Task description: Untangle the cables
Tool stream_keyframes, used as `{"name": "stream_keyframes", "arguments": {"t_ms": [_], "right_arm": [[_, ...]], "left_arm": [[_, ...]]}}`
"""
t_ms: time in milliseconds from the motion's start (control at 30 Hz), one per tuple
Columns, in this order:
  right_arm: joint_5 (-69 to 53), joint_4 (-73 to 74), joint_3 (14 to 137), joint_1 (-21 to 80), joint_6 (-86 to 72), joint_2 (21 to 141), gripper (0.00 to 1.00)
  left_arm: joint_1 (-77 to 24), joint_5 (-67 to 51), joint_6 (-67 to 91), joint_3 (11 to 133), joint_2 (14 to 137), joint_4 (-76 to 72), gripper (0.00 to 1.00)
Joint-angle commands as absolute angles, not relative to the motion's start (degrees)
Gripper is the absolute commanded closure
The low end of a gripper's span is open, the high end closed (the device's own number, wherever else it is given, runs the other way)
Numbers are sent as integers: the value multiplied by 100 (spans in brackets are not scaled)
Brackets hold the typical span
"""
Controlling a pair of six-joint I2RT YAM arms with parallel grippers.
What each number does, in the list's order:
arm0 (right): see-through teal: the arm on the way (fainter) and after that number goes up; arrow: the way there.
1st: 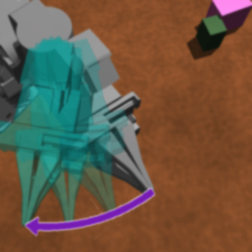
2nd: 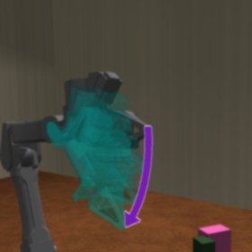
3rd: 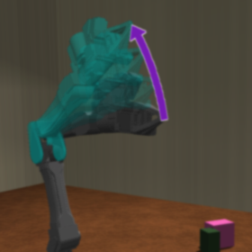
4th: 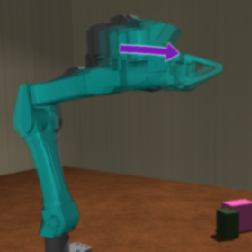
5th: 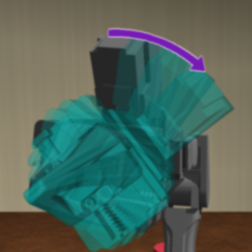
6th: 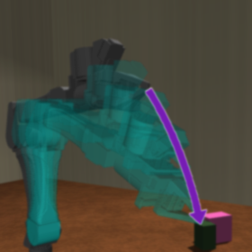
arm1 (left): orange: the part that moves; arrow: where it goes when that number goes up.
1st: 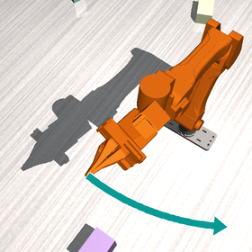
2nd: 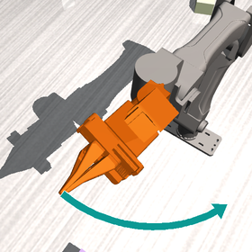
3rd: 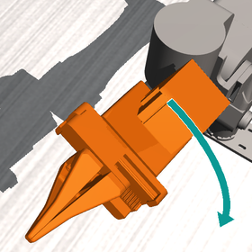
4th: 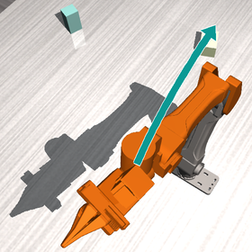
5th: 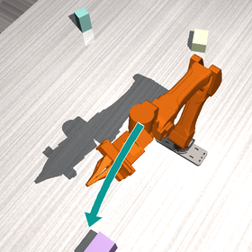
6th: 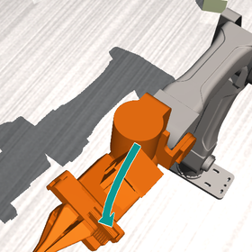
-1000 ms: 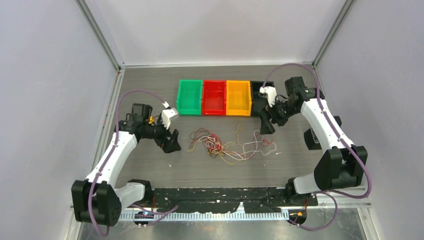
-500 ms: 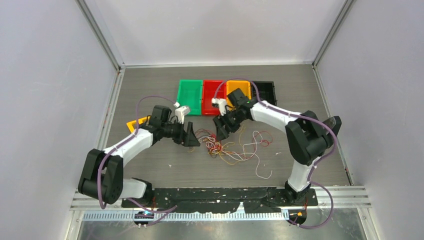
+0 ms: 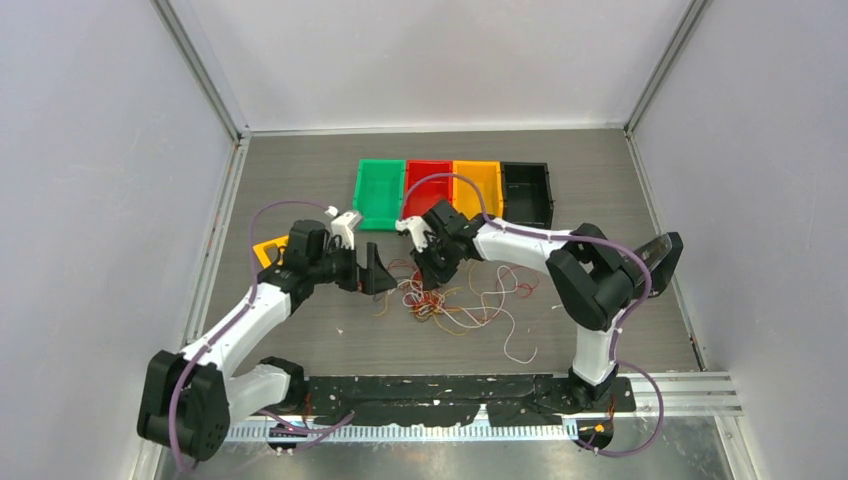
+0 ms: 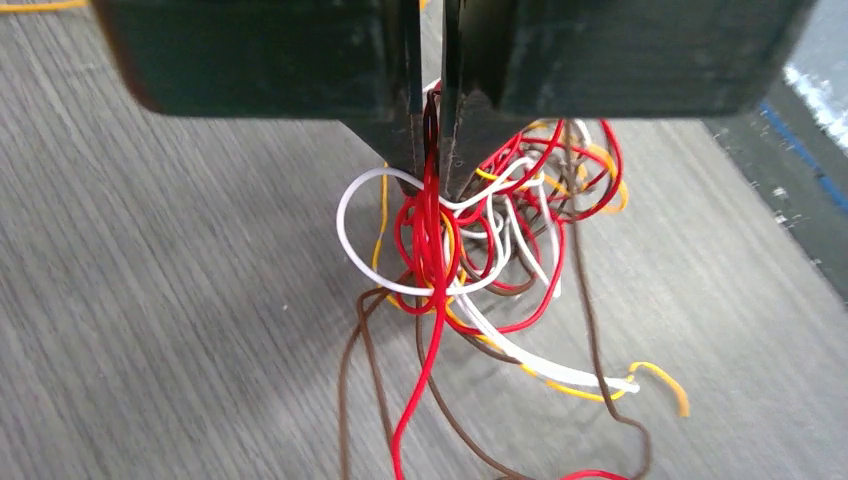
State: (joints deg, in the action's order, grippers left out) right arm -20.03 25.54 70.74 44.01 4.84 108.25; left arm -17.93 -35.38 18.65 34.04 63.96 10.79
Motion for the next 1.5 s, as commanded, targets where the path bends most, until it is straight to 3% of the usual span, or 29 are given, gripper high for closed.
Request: {"name": "stream_keyframes", "arguments": {"t_ms": [0,267,567,767,833,900,1033,1333,1467], "right_arm": [[-2867,2003,6986,4214,16,9651,94],[-3701,781,6575,3982,-1206,8559,94],[-4070,353,6400,3981,-1648,8477,94],[-4143,297,6374,3973,-1740,8462,94],[-4233,166,6332,3978,-1835,8415,94],[-4263,148,6327,3973,-1862,8372,94],[-3992,546,6404,3831,-1670,8185,94],[-1829,2206,6664,2663,-619,7308,94],[-1621,2518,6570,1939,-354,6881,95]], "left_arm": [[-1793,-3052,2161,3344,5833,1197,0],[-1938,-3001,2592,3529,5679,1331,6],[-2050,-4100,3522,3420,5943,-1211,17],[-2216,-4157,3558,3515,5837,-1086,16],[-2214,-3813,3497,3552,5820,-792,26],[-2215,-3406,3354,3668,5858,-353,47],[-2174,-2885,2916,3928,5875,733,97],[-892,-2237,1867,3957,5104,3039,100],[-312,-1971,1102,4158,4809,3695,100]]}}
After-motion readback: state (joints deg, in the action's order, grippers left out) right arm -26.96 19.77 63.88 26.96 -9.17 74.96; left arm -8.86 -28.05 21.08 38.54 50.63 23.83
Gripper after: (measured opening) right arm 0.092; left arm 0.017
